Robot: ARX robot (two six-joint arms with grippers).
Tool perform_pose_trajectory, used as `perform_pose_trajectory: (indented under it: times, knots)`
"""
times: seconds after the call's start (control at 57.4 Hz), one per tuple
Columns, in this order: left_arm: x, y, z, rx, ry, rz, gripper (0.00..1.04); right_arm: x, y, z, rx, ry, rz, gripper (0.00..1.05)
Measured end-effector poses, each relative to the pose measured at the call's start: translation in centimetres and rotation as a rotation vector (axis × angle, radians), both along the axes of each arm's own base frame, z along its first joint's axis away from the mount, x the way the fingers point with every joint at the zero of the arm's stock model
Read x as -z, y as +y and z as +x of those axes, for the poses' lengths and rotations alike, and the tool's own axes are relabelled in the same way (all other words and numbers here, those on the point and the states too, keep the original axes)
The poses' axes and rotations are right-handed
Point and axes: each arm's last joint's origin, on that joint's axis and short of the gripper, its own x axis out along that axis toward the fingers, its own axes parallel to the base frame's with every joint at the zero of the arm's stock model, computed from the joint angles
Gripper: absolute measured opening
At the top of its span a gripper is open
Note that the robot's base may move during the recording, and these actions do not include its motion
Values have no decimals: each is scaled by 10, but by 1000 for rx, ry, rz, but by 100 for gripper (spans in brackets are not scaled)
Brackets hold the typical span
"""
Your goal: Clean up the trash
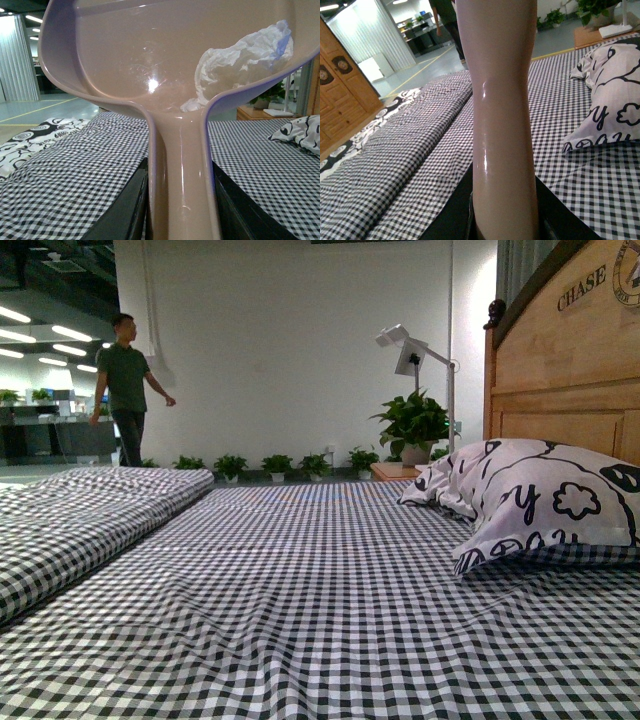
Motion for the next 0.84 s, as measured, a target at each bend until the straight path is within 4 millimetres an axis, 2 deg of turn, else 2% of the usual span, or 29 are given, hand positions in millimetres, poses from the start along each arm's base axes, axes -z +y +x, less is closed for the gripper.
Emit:
perform_pose_trajectory:
  times: [0.836]
  knots:
    - [0, 0, 0, 0, 0, 0, 29, 0, 0, 0, 0, 0, 0, 19]
